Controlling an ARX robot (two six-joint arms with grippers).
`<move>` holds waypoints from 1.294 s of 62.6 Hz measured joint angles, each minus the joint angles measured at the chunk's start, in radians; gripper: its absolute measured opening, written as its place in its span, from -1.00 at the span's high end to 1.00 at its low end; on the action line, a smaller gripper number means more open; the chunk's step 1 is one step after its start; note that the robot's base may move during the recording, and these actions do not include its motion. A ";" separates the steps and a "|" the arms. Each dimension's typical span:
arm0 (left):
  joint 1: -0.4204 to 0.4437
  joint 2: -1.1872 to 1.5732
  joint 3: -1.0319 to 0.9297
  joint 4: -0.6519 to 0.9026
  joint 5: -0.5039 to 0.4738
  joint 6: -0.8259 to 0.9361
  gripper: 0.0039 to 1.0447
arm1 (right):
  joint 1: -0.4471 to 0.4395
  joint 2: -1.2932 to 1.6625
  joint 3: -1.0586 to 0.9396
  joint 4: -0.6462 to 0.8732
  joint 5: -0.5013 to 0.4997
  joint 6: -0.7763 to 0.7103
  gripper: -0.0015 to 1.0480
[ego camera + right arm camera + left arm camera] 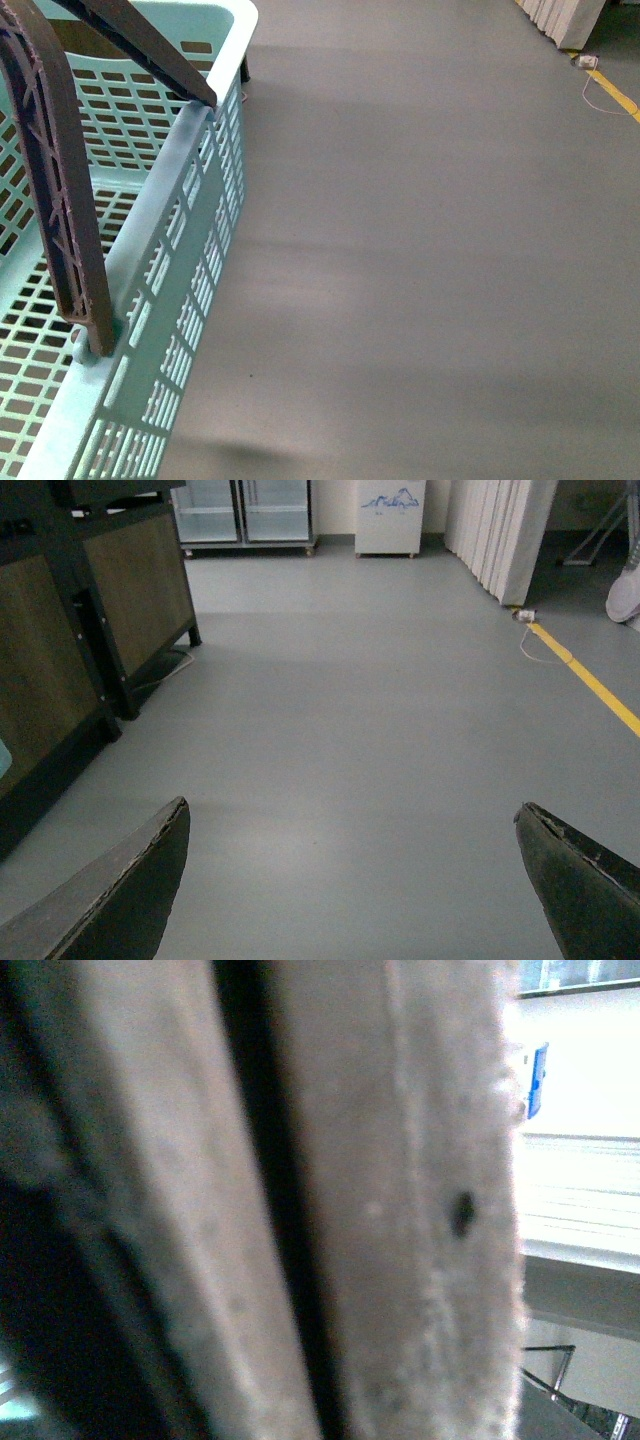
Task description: Pick lemon and mango into basket
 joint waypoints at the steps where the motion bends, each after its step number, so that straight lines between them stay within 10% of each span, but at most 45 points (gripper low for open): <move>1: 0.000 0.000 0.000 0.000 0.000 0.000 0.48 | 0.000 0.000 0.000 0.000 0.000 0.000 -0.83; 81: 0.000 0.000 0.000 0.000 0.000 0.000 0.48 | 0.000 0.000 0.000 0.000 0.000 0.000 -0.83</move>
